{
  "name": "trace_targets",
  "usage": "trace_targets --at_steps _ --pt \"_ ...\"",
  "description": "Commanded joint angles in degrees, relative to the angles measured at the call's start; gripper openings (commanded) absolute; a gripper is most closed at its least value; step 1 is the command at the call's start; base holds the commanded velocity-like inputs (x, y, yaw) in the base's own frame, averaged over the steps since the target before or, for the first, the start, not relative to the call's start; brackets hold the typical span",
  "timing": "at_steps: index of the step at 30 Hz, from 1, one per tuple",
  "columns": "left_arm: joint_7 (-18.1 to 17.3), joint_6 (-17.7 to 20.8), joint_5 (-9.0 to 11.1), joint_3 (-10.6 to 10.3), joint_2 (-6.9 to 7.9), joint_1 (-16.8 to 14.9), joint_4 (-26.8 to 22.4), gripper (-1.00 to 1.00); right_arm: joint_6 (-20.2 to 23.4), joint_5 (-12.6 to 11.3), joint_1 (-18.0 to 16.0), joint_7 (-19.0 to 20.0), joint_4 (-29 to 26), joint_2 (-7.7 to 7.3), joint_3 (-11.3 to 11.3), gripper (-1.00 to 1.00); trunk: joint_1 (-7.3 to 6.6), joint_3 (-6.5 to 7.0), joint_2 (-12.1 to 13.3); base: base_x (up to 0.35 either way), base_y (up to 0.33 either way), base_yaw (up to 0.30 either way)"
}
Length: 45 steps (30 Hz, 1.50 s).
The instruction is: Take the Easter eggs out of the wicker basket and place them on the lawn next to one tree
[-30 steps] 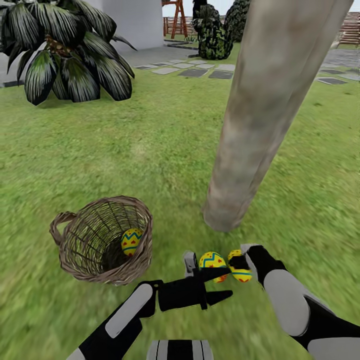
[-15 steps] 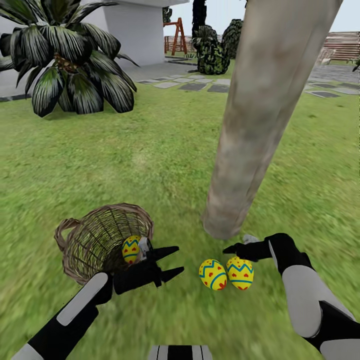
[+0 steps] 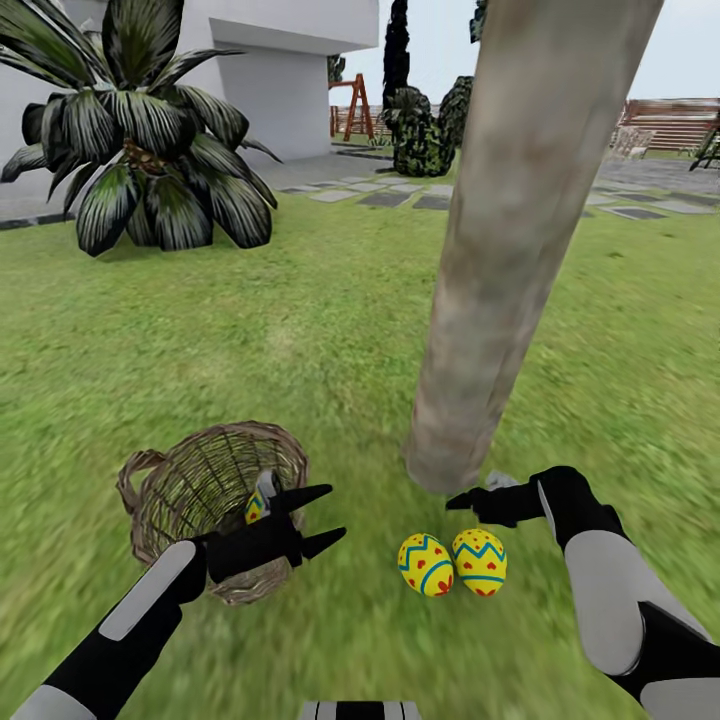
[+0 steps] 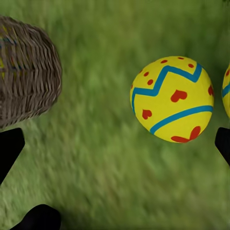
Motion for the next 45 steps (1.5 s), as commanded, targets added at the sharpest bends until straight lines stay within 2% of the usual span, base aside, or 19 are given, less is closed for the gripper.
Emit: trace_targets --at_steps 1,16,25,32,38,45 --pt "-0.6 0.0 -0.4 -0.1 0.04 0.0 0.0 1.0 0.2 0.6 -0.1 0.5 0.0 0.05 -0.3 1.0 -0.03 0.18 0.0 0.0 0.0 0.0" --pt "-0.6 0.0 -0.4 -0.2 -0.03 0.0 0.0 1.0 0.2 0.6 -0.1 0.6 0.1 0.1 -0.3 1.0 -0.42 3.5 0.2 0.0 0.0 0.0" --pt "-0.9 0.0 -0.2 -0.2 0.01 0.0 0.1 1.0 0.2 0.6 -0.1 0.6 0.1 0.11 -0.3 1.0 -0.42 3.5 0.2 -0.011 0.0 0.0" --pt "-0.9 0.1 -0.2 -0.2 -0.01 0.0 0.2 1.0 0.2 0.6 -0.1 0.6 0.2 0.1 -0.3 1.0 -0.42 3.5 0.2 -0.234 0.044 0.0" --pt "-0.9 0.2 -0.2 -0.2 0.01 0.0 0.2 1.0 0.2 0.6 -0.1 0.6 0.2 0.11 -0.4 1.0 -0.42 3.5 0.2 -0.231 0.201 0.0" --pt "-0.9 0.2 -0.1 -0.3 0.01 0.0 0.4 1.0 0.2 0.6 -0.1 0.6 0.2 0.18 -0.4 1.0 -0.42 3.5 0.2 -0.034 0.315 0.0"
